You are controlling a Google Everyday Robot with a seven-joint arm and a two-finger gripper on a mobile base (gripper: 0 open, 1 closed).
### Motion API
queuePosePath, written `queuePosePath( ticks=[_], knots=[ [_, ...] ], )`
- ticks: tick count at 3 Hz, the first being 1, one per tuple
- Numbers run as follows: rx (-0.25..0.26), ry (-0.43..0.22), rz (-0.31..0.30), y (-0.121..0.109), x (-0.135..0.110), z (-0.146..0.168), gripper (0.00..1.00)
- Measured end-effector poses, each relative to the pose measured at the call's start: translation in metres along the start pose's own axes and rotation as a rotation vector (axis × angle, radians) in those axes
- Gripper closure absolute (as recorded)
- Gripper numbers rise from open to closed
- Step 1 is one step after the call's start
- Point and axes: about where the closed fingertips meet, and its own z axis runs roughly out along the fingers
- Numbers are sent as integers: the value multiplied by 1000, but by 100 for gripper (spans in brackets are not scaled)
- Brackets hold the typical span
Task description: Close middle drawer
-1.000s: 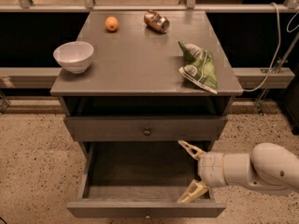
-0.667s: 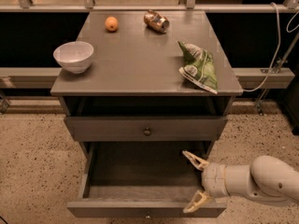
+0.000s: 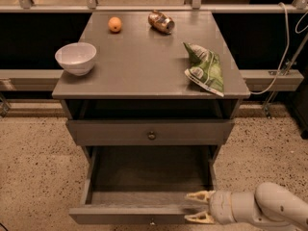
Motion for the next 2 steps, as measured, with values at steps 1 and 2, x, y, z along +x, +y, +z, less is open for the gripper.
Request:
queuePosePath(
  ticks=[1,2],
  knots=[
    [-32,6,68,31,21,10,72],
    [-43,49,145,68,47,24,100]
  ],
)
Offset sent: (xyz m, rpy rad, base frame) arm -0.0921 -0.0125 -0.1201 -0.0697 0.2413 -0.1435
